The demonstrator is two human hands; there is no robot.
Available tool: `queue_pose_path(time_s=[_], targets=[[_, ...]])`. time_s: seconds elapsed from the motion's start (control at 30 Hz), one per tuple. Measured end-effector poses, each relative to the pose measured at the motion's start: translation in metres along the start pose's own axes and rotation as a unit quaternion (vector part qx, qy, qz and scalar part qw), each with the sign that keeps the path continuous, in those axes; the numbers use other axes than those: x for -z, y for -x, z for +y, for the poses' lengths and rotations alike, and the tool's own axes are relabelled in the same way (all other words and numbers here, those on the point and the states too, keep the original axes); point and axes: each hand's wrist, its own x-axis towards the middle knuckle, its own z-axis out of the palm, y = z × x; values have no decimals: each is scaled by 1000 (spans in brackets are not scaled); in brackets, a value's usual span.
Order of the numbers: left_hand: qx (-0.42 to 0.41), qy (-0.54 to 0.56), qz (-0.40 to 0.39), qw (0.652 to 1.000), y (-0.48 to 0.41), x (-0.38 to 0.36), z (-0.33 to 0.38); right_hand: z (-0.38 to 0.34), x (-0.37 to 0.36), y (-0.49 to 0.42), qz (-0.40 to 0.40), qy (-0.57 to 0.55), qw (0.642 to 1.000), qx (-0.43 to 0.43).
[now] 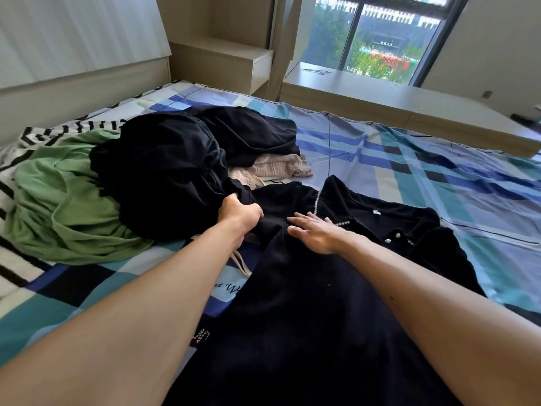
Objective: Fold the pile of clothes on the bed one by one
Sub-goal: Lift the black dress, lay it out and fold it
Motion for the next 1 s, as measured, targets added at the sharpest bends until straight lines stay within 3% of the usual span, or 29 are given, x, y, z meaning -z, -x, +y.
queue_pose_path(time_s=[0.1,0.2,0.27,0.33,0.43,0.53,0.57,0.67,0.77,0.83,0.93,1.0], targets=[[-173,-47,21,984,14,-2,18,0,8,-4,68,-215,974,24],[-378,-123,-83,914,31,-12,40,0,28,5,138,-496,857,-20],[-440,-226,-192,848,42,-26,46,12,40,10,128,-624,769,-51],[-442,-324,-265,794,54,-40,44,27,46,14,113,-653,744,-78],[-399,-384,-316,771,61,-49,30,44,40,22,110,-608,775,-130],[-344,-407,-353,769,59,-46,17,53,25,24,141,-442,870,-165],[-329,-404,-360,774,59,-45,16,56,21,21,164,-397,884,-182],[-316,-387,-366,785,59,-46,15,58,28,21,225,-365,881,-199],[-324,-394,-362,780,59,-50,12,61,41,20,262,-188,917,-236],[-324,-396,-358,781,60,-52,10,61,46,15,270,-100,936,-202],[-313,-389,-357,790,62,-53,10,55,52,0,230,-91,964,-103],[-309,-389,-358,791,61,-55,8,49,53,-15,215,-29,974,-61]])
